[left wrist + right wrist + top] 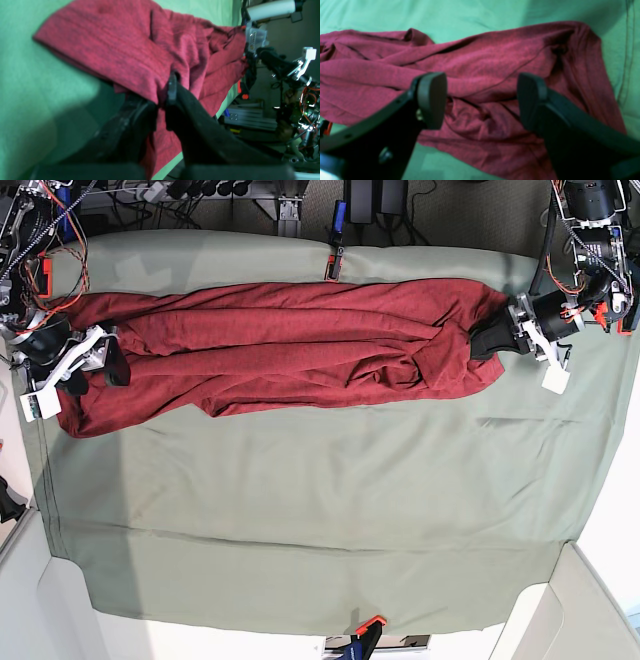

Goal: Fold the T-shirt properly
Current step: 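Grasp the shirt end with the left gripper, then tug and straighten the shirt end with the left gripper, then release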

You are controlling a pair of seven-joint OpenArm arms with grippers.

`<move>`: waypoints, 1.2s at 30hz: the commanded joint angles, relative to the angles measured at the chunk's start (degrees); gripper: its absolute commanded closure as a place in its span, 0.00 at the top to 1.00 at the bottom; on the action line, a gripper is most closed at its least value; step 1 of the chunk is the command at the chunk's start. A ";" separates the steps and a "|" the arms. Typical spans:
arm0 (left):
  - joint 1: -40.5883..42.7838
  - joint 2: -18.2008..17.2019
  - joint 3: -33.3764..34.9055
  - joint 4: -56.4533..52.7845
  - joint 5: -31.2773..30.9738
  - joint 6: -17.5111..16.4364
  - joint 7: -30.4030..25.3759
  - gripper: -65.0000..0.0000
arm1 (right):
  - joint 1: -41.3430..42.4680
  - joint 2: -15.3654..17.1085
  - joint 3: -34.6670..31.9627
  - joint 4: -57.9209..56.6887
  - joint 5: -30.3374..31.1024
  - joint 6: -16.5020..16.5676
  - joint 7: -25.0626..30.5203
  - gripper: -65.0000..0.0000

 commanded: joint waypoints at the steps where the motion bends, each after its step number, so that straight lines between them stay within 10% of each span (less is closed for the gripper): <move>1: 0.59 2.51 1.64 -0.44 -0.87 1.47 4.11 0.00 | 0.59 0.63 0.26 1.07 0.92 0.04 0.96 0.67; 36: 0.92 -9.38 -6.03 15.08 21.49 1.47 -6.36 0.00 | 0.61 0.63 0.26 1.07 1.66 0.04 1.62 0.67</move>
